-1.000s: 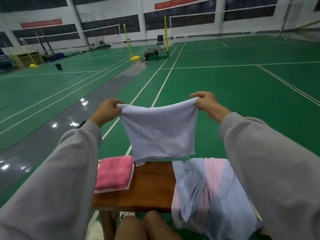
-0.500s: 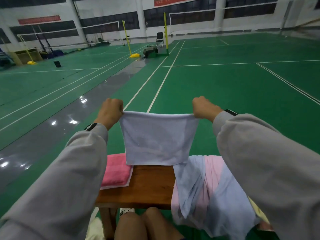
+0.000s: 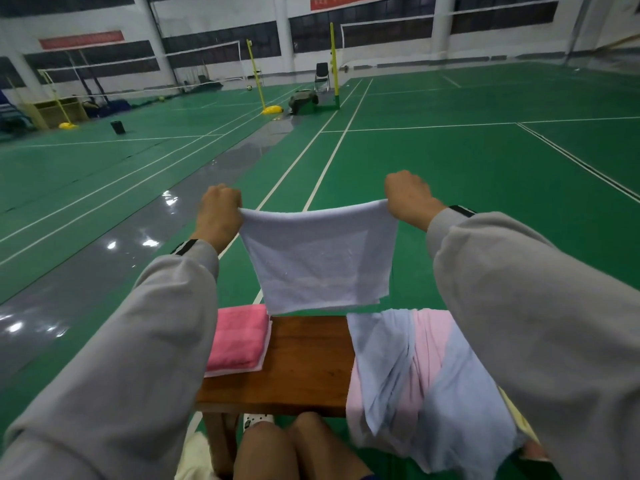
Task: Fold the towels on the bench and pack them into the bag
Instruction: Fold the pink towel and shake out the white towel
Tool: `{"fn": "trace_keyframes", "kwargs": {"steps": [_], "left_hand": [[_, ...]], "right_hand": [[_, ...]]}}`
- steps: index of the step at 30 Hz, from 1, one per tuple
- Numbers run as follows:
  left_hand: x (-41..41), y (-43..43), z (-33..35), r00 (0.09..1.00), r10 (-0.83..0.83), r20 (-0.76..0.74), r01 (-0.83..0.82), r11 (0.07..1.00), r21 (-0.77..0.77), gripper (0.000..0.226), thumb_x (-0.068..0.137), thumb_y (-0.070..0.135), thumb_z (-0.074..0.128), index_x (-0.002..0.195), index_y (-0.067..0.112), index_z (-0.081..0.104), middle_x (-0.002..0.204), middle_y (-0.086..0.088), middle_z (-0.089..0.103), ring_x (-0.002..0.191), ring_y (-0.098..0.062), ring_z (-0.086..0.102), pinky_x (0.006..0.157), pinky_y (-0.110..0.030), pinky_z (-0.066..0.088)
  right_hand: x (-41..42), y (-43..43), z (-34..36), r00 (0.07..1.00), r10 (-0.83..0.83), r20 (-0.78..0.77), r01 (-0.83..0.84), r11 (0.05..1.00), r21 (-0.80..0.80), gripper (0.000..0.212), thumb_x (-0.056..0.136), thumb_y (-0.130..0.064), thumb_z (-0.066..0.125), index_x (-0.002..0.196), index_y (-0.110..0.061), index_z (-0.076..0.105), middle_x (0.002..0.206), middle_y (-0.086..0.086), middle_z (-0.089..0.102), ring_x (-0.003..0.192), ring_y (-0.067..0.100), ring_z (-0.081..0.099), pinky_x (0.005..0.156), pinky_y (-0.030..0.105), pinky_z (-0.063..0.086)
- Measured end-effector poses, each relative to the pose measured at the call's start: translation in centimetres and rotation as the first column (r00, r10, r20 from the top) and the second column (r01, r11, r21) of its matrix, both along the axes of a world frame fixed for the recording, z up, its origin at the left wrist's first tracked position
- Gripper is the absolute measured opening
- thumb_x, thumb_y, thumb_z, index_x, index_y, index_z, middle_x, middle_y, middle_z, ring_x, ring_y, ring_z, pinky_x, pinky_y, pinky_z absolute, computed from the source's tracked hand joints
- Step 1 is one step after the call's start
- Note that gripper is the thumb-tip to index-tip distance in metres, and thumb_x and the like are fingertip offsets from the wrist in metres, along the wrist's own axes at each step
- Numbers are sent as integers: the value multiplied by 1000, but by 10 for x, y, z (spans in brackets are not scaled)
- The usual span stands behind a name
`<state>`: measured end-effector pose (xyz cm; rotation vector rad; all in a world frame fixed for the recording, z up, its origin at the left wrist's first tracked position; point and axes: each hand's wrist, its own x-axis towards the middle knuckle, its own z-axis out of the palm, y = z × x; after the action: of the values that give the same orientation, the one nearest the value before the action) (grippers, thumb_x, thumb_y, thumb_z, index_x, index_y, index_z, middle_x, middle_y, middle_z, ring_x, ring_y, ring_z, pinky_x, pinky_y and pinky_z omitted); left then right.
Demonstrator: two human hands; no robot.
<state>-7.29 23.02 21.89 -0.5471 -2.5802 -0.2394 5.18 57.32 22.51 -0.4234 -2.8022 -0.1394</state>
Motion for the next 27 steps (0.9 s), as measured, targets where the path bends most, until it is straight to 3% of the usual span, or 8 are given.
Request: {"fn": "trace_keyframes", "kwargs": {"steps": [5,6,8,10,12,20,23,27], "left_hand": [[-3,-2,-3,977,19,210,-53,986,158,10,75,0,75,78,2,65,84,-17,61,81,-34,60,72,-39,49],[-5,-4,-4,954,-10,299,-65,969,240,15,75,3,78,78,4,64,82,-17,64,80,-31,61,73,-39,50],[-2,-6,-6,857,-182,481,-110,849,517,17,79,1,79,83,5,62,87,-19,64,82,-28,60,79,-42,53],[3,-9,-8,721,-422,550,-200,633,748,13,89,-2,71,97,2,62,99,-21,65,88,-30,63,90,-46,55],[10,-7,-6,642,-551,532,-269,488,830,12,95,0,64,107,-1,62,107,-19,66,92,-31,65,93,-45,55],[9,18,-9,704,-495,509,-365,363,857,43,96,21,71,122,-13,61,112,-19,65,104,-31,65,97,-40,55],[5,20,-11,800,-375,469,-379,289,879,28,85,24,82,96,3,68,96,-10,67,96,-29,66,89,-38,60],[-3,6,-16,842,-321,434,-380,218,899,21,86,18,82,89,3,68,101,-17,71,90,-31,69,86,-43,62]], "right_hand": [[-10,16,-5,994,-107,-37,81,901,-426,10,79,-3,72,80,-7,63,81,15,59,74,32,58,65,33,46],[-12,18,-6,988,-147,-37,93,779,-620,13,79,-5,76,81,-8,63,78,14,59,67,27,57,59,30,45],[-14,21,-8,975,-220,-25,33,257,-966,16,86,4,65,80,-8,56,74,11,55,51,20,54,41,21,39],[-12,22,-10,968,-252,-20,-67,-179,-982,18,94,10,46,88,-5,53,87,14,55,59,20,65,37,19,46],[-11,24,-13,953,-298,-58,-163,-338,-927,24,96,10,40,111,-1,55,105,15,53,80,28,65,52,31,61],[-23,16,-21,900,-407,-158,-286,-275,-918,62,80,-6,85,130,8,52,126,17,57,88,23,68,56,25,60],[-18,15,-17,917,-371,-147,-248,-240,-939,44,85,-10,81,119,7,58,107,17,68,67,18,71,50,23,57],[-10,18,-15,943,-294,-155,-151,35,-988,14,91,-5,72,98,-5,60,80,8,67,46,9,64,42,21,50]]}}
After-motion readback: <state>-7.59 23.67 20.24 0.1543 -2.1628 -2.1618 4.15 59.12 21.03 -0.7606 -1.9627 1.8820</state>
